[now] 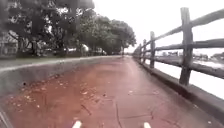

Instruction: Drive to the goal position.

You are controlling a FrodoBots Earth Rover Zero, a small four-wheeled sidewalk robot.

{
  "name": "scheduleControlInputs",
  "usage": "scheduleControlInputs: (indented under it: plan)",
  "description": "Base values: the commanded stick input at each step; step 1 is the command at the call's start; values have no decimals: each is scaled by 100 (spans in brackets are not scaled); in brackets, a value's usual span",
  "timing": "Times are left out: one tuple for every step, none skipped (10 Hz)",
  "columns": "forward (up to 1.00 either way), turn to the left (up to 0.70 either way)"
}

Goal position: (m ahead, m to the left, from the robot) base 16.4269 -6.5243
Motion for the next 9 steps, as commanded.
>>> scheduleControlInputs:
  plan:
    - [50,0]
    - [50,0]
    - [50,0]
    - [50,0]
    - [50,0]
    - [50,0]
    - [50,0]
    - [50,0]
    - [50,0]
